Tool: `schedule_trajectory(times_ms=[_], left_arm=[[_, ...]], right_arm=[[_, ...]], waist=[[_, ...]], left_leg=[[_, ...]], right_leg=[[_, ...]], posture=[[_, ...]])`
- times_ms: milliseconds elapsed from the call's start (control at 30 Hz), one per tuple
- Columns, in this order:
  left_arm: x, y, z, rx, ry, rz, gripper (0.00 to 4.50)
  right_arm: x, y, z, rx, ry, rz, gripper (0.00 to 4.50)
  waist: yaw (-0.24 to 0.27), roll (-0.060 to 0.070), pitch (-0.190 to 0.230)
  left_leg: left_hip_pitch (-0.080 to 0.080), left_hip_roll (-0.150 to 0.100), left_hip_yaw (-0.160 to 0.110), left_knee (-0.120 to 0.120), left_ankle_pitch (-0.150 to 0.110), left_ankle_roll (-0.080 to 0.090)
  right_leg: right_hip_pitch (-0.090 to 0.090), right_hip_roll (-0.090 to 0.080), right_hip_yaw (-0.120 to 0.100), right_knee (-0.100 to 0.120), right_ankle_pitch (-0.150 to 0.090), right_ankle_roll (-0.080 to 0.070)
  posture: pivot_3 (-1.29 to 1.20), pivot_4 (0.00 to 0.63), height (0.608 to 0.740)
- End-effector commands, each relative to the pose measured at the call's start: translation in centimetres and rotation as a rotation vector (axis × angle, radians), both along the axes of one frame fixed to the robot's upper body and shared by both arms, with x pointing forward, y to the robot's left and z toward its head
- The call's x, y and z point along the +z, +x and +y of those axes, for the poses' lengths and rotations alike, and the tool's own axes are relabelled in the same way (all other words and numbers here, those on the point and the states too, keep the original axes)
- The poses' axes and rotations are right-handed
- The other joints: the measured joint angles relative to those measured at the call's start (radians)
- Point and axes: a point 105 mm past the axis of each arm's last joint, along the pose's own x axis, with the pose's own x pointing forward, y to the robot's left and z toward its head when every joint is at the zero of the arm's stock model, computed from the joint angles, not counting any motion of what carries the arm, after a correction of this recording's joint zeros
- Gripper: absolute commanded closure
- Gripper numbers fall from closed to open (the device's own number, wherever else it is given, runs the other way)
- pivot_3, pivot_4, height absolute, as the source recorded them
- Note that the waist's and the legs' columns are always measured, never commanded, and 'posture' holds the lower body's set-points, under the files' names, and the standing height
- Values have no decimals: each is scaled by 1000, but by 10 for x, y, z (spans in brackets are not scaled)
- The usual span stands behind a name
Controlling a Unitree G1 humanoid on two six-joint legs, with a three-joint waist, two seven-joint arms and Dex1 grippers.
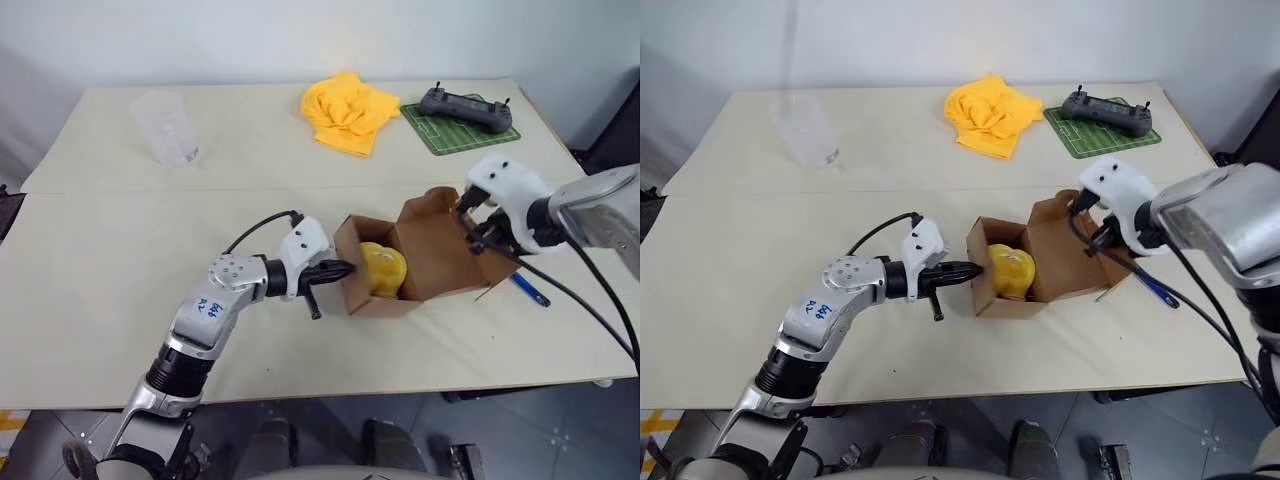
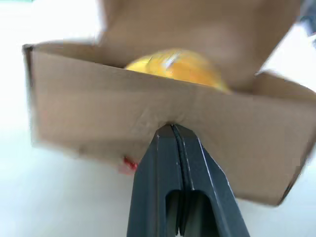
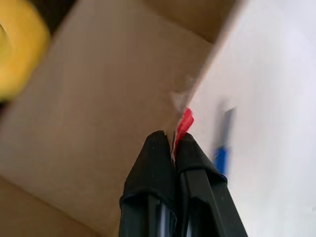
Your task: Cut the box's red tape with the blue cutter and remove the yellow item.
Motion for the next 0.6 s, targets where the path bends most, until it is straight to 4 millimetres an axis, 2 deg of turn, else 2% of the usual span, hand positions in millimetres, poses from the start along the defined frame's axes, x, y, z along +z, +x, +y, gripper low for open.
schedule_trajectory(times_ms=[33, 267, 367, 467, 600], left_arm=[[7, -5, -10, -27, -27, -25, 4500], [10, -6, -12, -24, -78, 10, 4500], [12, -7, -9, -11, -82, 28, 3919], [16, -9, -4, -22, -68, 24, 3013], [25, -5, 13, -2, -59, -25, 1825]], right_arm=[[3, -5, 21, 93, 41, -14, 4440], [-2, -1, 20, 74, 52, -35, 4440], [-2, -2, 12, 66, 46, -43, 3794], [-4, -2, 6, 53, 79, -30, 2788], [5, 7, -14, 80, 130, -163, 1401]], waist=[[2, 0, 0], [3, 0, 0], [0, 0, 0], [0, 0, 0], [2, 0, 1]], left_leg=[[-1, 0, 0, 0, 0, 0], [-2, -1, 0, 0, 0, 0], [-2, -1, 1, -1, 0, 0], [-2, 0, 1, -1, 0, 0], [-2, -1, 1, -1, 0, 0]], right_leg=[[-1, 0, 0, 0, 0, 0], [-1, 0, -1, 0, 0, 0], [-1, 0, -1, 0, 0, 0], [-1, 0, -1, -1, 0, 0], [-1, 0, -1, -1, 0, 0]], posture=[[0, 150, 740], [0, 150, 740], [0, 150, 740], [0, 150, 740], [0, 150, 740]])
